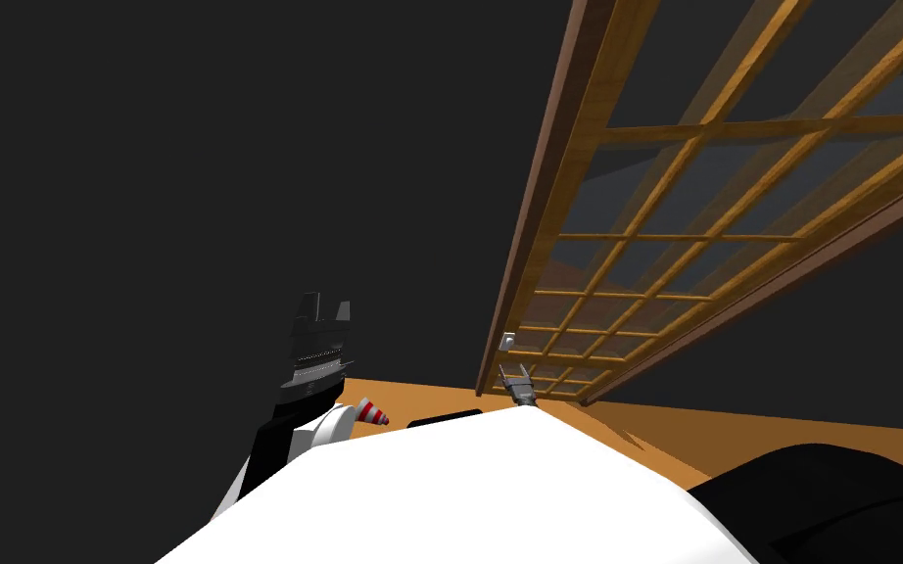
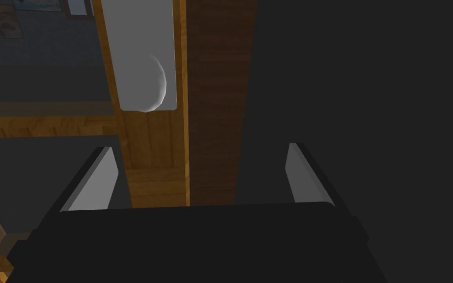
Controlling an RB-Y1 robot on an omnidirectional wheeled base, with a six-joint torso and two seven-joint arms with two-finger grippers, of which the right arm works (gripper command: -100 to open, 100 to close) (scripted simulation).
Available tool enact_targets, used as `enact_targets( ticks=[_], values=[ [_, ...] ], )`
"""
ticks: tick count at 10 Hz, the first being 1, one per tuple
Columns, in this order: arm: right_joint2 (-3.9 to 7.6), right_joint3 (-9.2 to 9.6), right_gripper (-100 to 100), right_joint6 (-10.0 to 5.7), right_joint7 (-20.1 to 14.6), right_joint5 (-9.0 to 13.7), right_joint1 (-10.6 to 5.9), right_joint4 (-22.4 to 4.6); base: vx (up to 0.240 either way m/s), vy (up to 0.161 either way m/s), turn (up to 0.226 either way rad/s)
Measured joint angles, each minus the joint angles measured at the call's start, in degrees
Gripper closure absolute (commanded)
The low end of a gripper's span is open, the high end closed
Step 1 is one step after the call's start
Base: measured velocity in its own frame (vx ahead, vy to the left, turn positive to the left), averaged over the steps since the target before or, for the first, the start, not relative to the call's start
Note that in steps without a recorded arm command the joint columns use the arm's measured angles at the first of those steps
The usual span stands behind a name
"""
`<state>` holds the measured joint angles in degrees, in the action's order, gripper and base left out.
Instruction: Pull the door open
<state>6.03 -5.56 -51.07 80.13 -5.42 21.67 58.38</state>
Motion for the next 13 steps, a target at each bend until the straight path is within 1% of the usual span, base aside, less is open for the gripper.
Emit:
enact_targets(
  ticks=[1,2,3,4,5,6,7,8,9,11,13],
  values=[
    [0.43,-1.47,-100,0.76,-0.28,0.67,-1.48,-0.89,0.048,-0.009,0.169],
    [0.76,-2.63,-100,1.20,-0.59,1.20,-2.37,-1.59,0.051,-0.011,0.164],
    [0.80,-3.89,-100,1.93,-0.77,1.74,-3.09,-1.67,0.041,-0.016,0.058],
    [1.12,-4.64,-100,2.11,-0.96,2.10,-4.03,-2.66,0.043,-0.026,0.097],
    [1.45,-5.75,-100,2.22,-1.18,2.61,-5.36,-3.98,0.066,-0.038,0.166],
    [1.41,-7.00,-100,2.80,-1.25,3.14,-6.54,-4.64,0.072,-0.043,0.179],
    [1.76,-8.16,-100,3.31,-1.63,3.69,-7.28,-5.13,0.037,-0.033,0.115],
    [1.97,-8.94,-100,3.07,-2.07,4.06,-8.31,-6.90,-0.006,0.000,0.017],
    [1.98,-9.02,100,3.01,-2.14,4.09,-8.39,-7.17,-0.006,0.003,-0.023],
    [2.18,-9.20,100,3.01,-2.06,4.17,-8.26,-6.86,0.001,-0.011,-0.014],
    [2.13,-9.16,100,2.96,-2.05,4.15,-8.23,-6.84,0.000,0.000,0.000]
  ],
)
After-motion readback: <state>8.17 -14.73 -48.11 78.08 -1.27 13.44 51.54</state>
